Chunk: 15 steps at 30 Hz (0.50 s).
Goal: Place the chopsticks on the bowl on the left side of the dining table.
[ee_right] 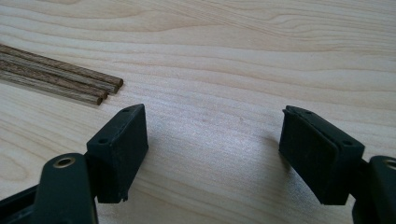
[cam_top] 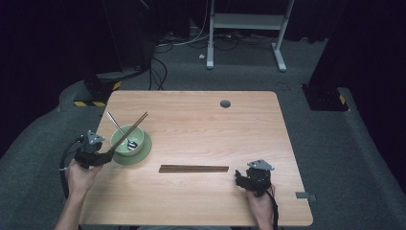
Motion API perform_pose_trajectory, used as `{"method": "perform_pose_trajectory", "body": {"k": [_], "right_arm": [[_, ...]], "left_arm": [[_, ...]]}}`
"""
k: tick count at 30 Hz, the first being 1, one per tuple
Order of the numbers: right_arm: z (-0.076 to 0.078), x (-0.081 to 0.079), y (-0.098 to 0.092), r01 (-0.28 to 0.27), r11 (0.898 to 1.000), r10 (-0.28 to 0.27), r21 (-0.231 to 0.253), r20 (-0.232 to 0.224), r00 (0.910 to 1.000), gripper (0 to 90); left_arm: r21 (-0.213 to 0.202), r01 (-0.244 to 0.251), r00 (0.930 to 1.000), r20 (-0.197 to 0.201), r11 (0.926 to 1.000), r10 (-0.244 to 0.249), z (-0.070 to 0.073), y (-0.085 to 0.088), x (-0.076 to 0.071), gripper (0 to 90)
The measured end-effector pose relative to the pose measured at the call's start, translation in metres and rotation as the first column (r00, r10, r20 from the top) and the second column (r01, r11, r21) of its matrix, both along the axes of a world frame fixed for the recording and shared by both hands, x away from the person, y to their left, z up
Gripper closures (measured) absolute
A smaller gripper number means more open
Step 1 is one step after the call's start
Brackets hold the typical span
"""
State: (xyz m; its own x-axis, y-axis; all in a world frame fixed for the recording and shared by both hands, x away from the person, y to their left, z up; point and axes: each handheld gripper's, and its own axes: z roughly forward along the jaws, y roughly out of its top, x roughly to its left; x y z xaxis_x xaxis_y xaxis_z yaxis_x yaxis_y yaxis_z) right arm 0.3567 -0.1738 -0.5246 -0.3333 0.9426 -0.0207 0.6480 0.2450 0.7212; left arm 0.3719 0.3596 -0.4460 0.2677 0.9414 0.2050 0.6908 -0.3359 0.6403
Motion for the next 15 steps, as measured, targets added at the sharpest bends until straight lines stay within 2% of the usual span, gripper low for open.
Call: {"method": "perform_pose_trajectory", "body": {"k": [15], "right_arm": [[0.0000,-0.0001,0.0001,0.001,1.000,-0.001,0.000,0.000,1.0000,23.1]], "left_arm": [[-0.004,-0.032,0.9995,-0.006,0.9995,0.032,0.0014,0.0105,0.0026,42.1]]}}
